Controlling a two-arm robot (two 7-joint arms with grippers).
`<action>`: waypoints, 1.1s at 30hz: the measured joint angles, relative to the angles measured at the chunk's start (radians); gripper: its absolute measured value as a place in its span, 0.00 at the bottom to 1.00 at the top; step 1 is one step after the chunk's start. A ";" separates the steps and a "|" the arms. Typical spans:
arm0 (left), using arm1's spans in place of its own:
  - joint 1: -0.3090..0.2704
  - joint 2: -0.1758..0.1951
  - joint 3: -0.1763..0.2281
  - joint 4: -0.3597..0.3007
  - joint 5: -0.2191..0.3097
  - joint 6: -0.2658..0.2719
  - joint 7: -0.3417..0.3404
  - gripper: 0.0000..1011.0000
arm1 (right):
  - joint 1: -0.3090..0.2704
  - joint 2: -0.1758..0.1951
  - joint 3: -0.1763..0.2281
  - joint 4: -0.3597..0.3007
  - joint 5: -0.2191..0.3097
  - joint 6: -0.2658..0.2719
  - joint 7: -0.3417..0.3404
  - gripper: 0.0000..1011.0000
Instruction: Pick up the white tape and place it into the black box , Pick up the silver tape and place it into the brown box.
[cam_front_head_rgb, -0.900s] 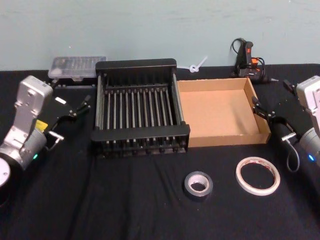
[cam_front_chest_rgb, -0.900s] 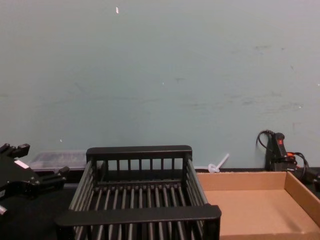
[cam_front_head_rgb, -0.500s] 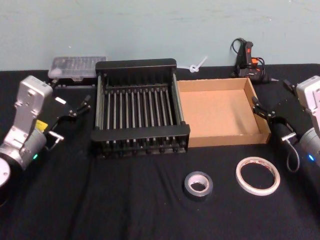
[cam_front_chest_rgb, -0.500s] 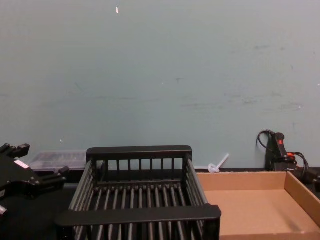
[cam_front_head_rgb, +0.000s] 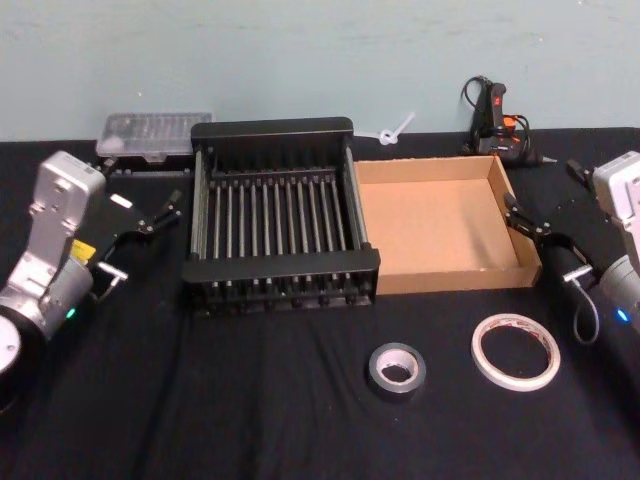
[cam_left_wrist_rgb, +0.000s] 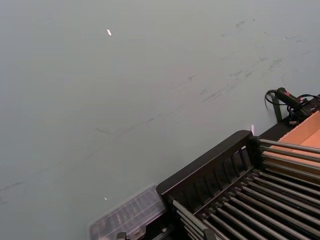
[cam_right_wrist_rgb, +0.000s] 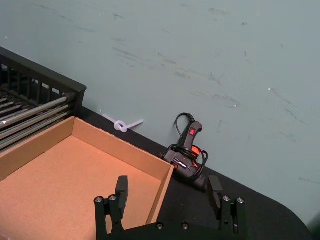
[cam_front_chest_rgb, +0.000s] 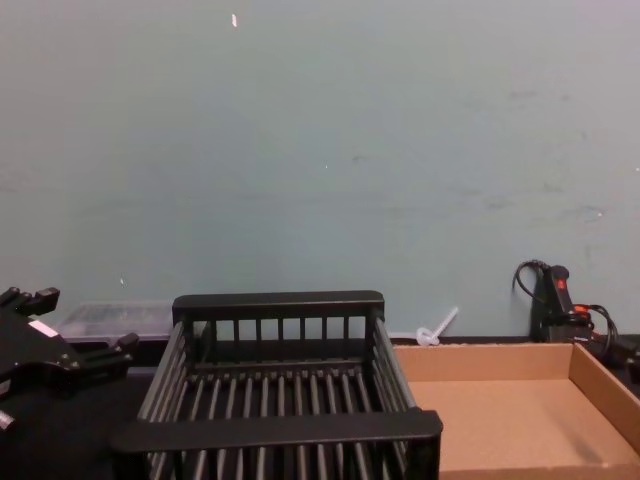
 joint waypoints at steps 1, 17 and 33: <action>0.000 0.000 0.000 0.000 0.000 0.000 0.000 0.99 | 0.000 0.000 0.000 0.000 0.000 0.000 0.000 0.99; 0.000 0.000 0.000 0.000 0.000 0.000 0.000 0.99 | -0.015 0.000 0.027 -0.029 -0.027 0.000 0.001 0.99; 0.000 0.000 0.000 0.000 0.000 0.000 0.000 0.99 | -0.161 0.096 0.161 -0.248 0.127 0.167 0.104 0.99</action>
